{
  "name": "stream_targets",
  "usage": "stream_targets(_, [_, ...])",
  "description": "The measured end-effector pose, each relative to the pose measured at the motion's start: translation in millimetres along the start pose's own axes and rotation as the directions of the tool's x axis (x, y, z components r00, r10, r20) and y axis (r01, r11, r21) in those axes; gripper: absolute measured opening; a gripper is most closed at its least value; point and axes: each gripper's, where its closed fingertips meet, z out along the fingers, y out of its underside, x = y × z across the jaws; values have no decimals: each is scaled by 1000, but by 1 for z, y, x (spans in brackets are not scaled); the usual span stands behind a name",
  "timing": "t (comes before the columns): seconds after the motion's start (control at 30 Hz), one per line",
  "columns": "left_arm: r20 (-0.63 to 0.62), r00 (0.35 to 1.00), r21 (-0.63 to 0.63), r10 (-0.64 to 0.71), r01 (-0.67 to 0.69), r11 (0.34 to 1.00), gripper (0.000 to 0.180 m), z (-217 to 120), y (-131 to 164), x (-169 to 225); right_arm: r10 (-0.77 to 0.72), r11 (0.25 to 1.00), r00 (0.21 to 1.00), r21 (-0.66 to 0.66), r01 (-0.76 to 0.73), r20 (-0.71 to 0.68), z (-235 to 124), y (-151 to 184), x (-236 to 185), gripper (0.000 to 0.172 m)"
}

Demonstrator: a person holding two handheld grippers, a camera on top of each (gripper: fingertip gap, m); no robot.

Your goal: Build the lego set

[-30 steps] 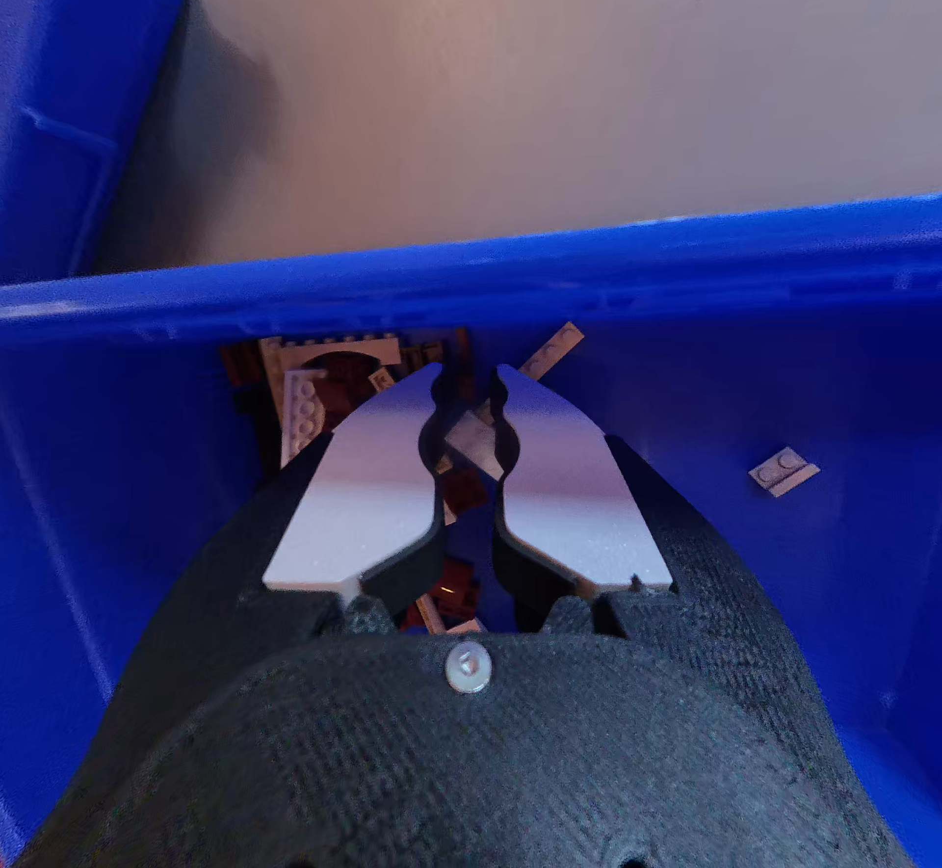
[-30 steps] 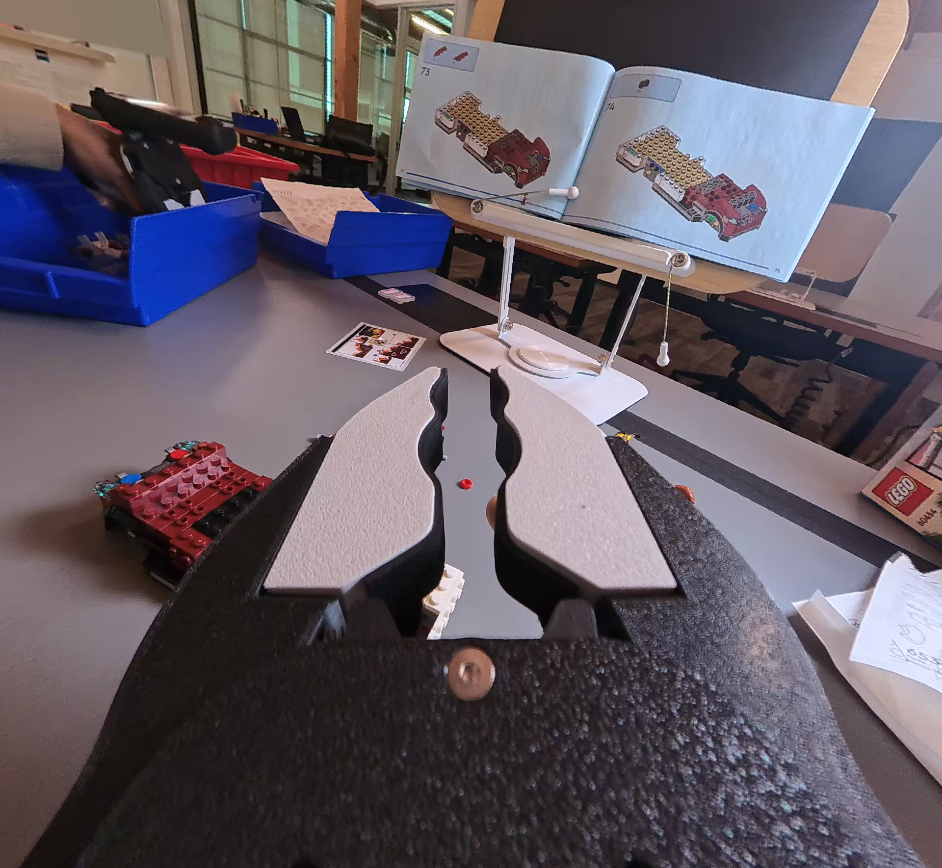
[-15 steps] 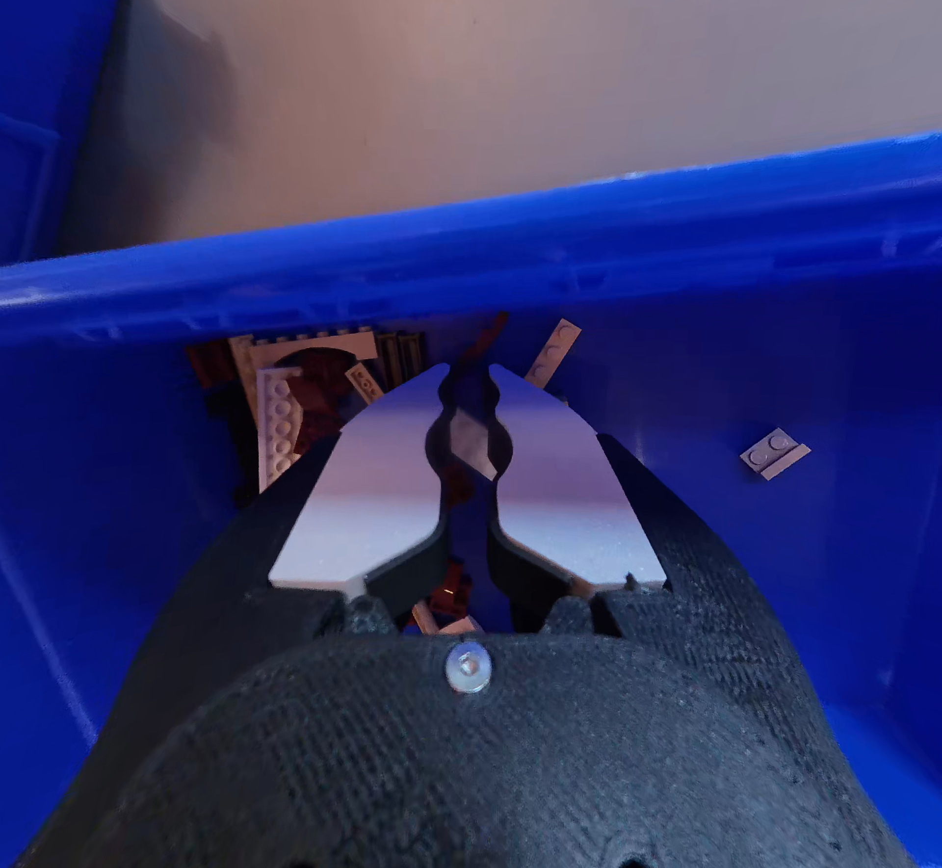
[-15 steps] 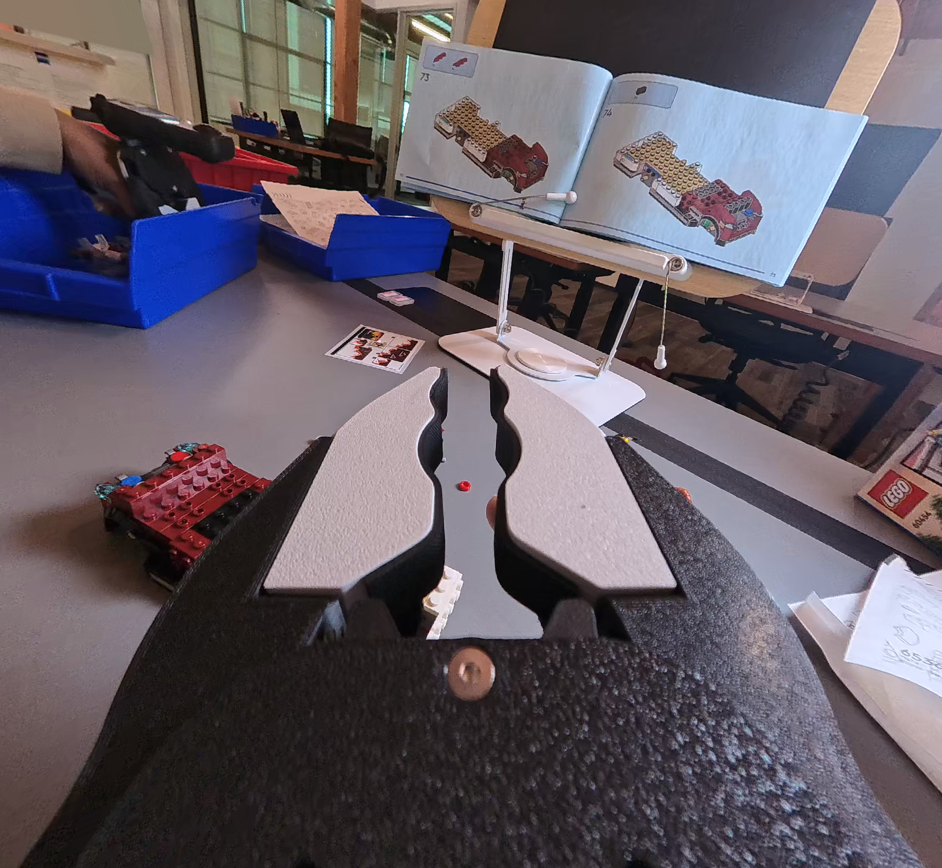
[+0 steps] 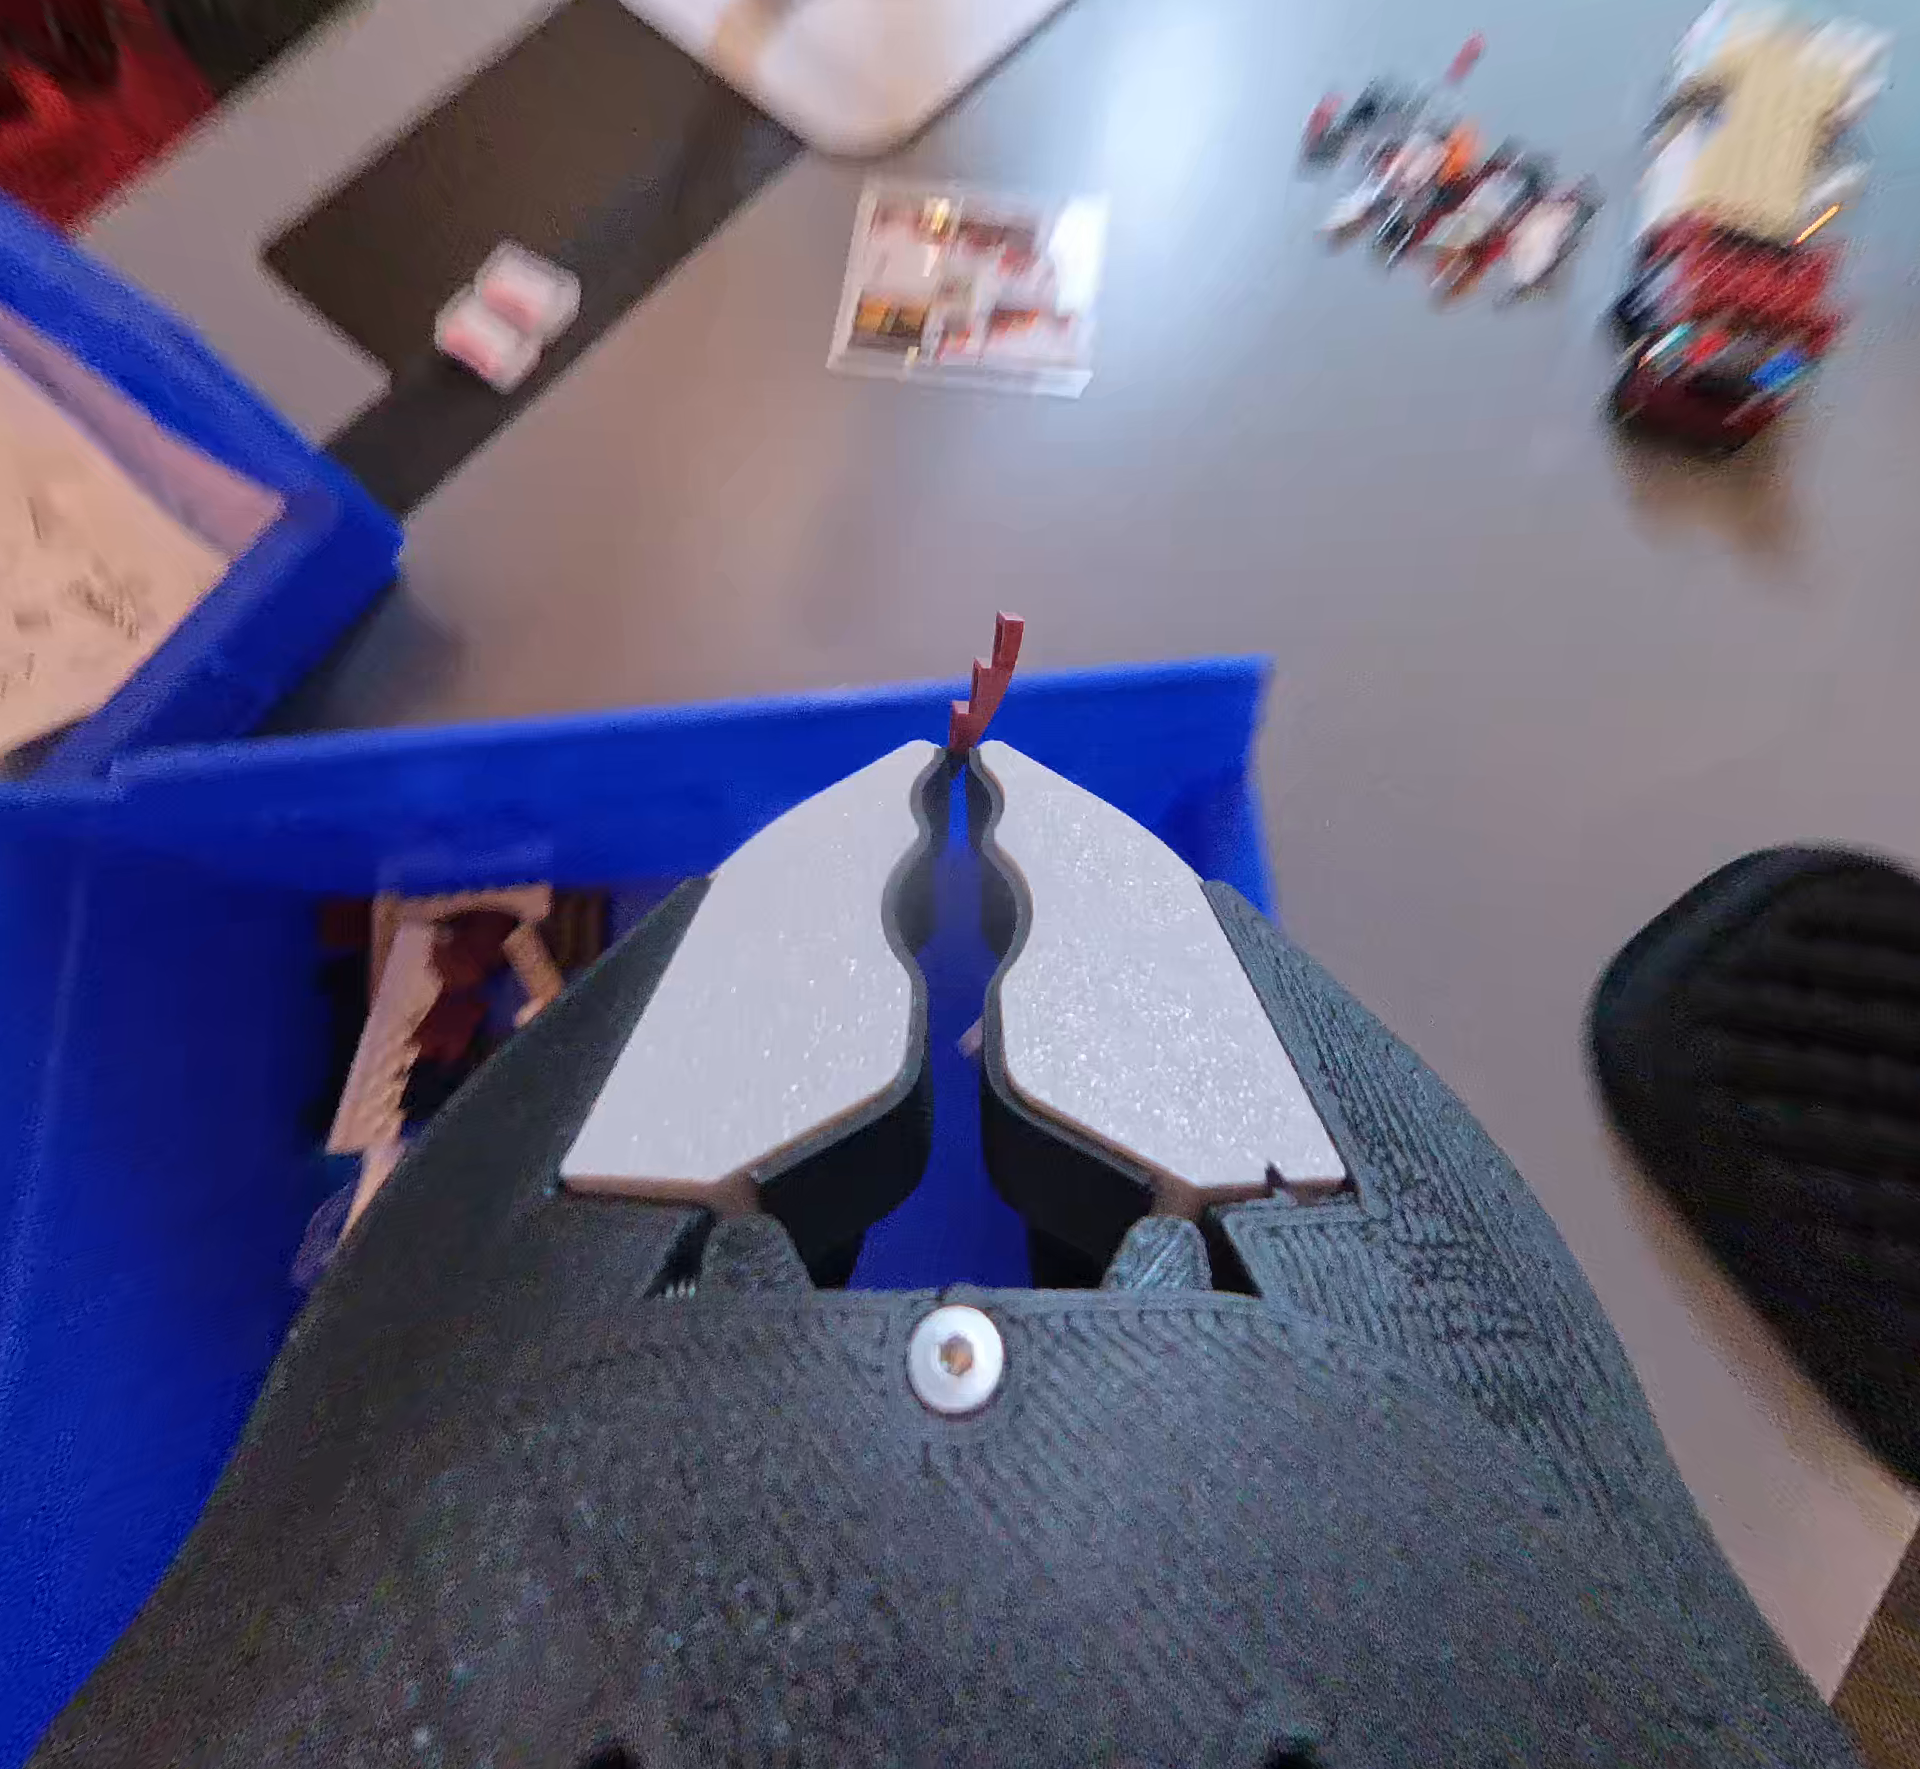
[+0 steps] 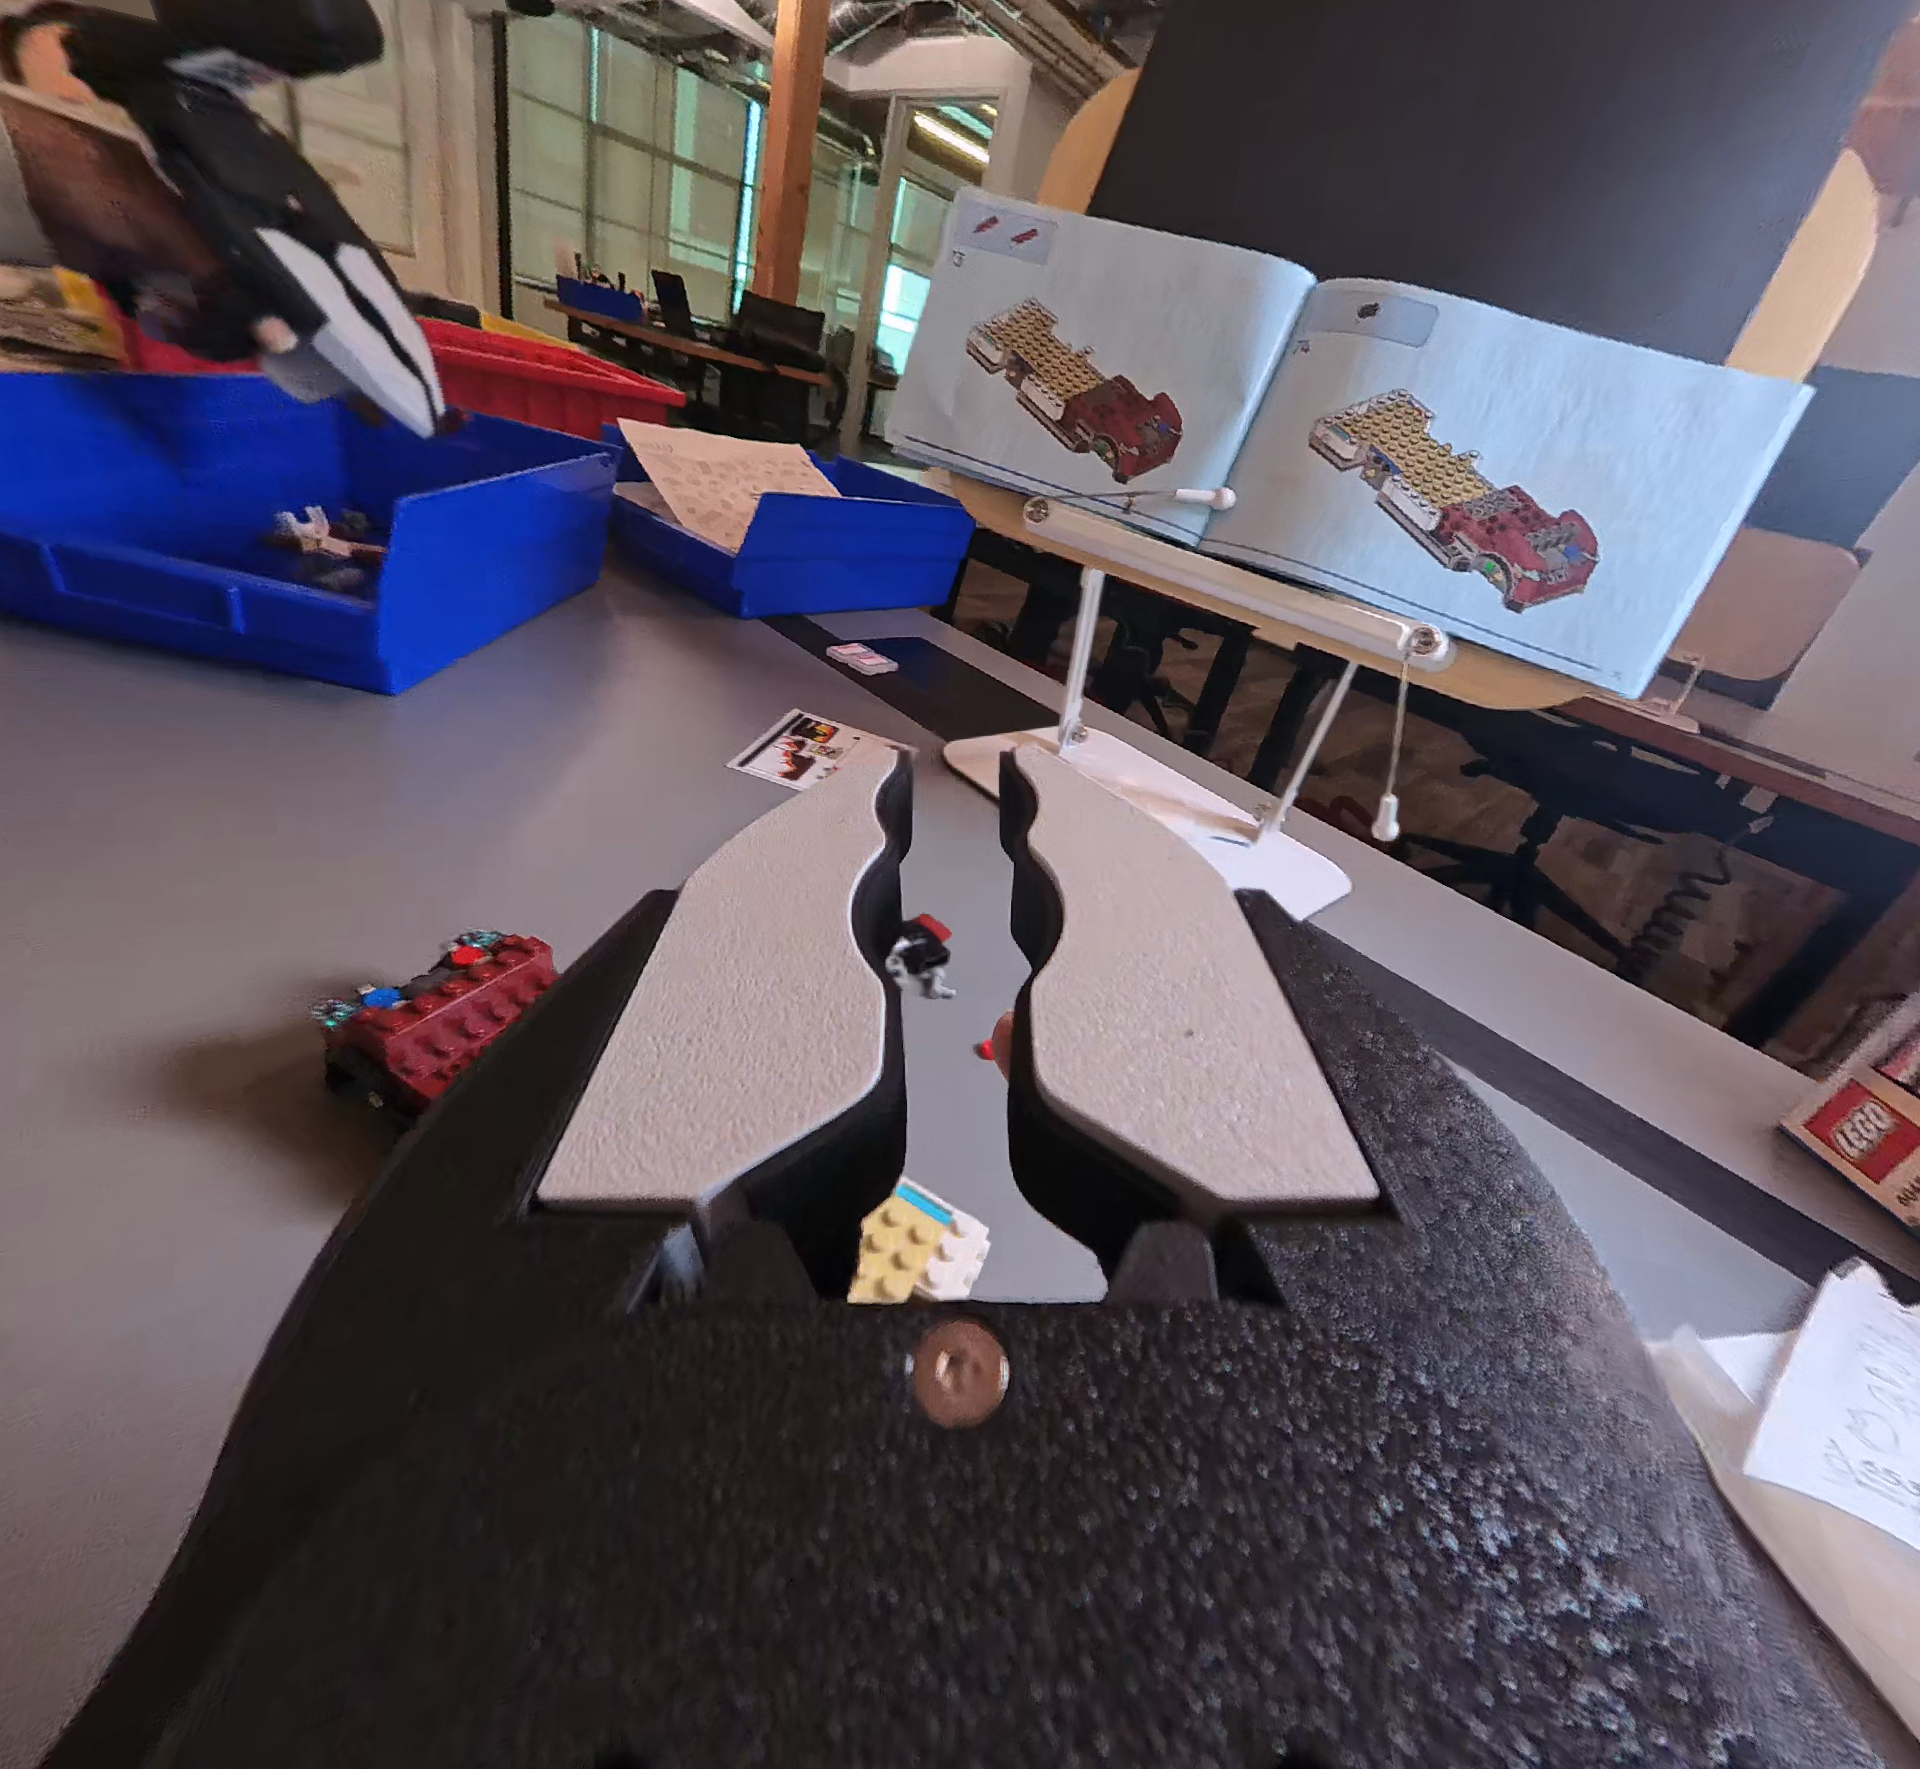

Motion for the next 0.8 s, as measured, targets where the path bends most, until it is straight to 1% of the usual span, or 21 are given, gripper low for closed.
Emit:
stream_targets(0.1, [-51,999,231,8,4,973,3,-5,-50,66,106,994,981,-44,-100,164,7,-4,-35,17])
stream_targets(0.17, [-110,994,354,5,34,934,3,4,-76,114,189,982,943,-76,-175,275,11,-10,-65,18])
stream_targets(0.2, [-159,987,403,-6,71,912,3,13,-86,139,213,977,923,-85,-195,320,12,-15,-79,19])
stream_targets(0.27, [-298,954,468,-35,178,865,3,34,-104,189,218,976,895,-95,-196,390,13,-27,-103,21])
stream_targets(0.33, [-439,897,475,-60,289,831,3,56,-117,235,224,975,872,-95,-203,435,11,-41,-117,22])
stream_targets(0.43, [-612,787,416,-80,407,813,3,82,-129,289,290,957,831,-126,-262,475,5,-56,-121,25])
stream_targets(0.47, [-647,758,391,-86,426,816,3,88,-131,303,317,948,813,-149,-280,488,2,-57,-120,25])
stream_targets(0.53, [-686,723,360,-85,439,823,3,98,-133,321,353,935,782,-215,-281,514,-5,-54,-121,25])
stream_targets(0.6, [-710,700,339,-79,439,832,3,102,-135,335,370,926,773,-273,-261,515,-12,-44,-119,22])
stream_targets(0.63, [-716,694,328,-78,433,839,3,104,-135,339,380,922,764,-281,-267,522,-16,-42,-119,13])
stream_targets(0.67, [-712,697,328,-80,432,840,3,107,-135,341,393,918,749,-281,-281,534,-21,-43,-118,8])
stream_targets(0.73, [-725,685,311,-76,424,851,3,110,-133,346,431,900,710,-319,-297,557,-29,-40,-119,6])
stream_targets(0.77, [-721,689,312,-72,415,855,0,112,-132,346,461,885,692,-346,-312,556,-33,-37,-116,6])
stream_targets(0.8, [-700,711,326,-63,398,857,2,114,-130,343,498,864,683,-378,-333,534,-35,-33,-109,6])
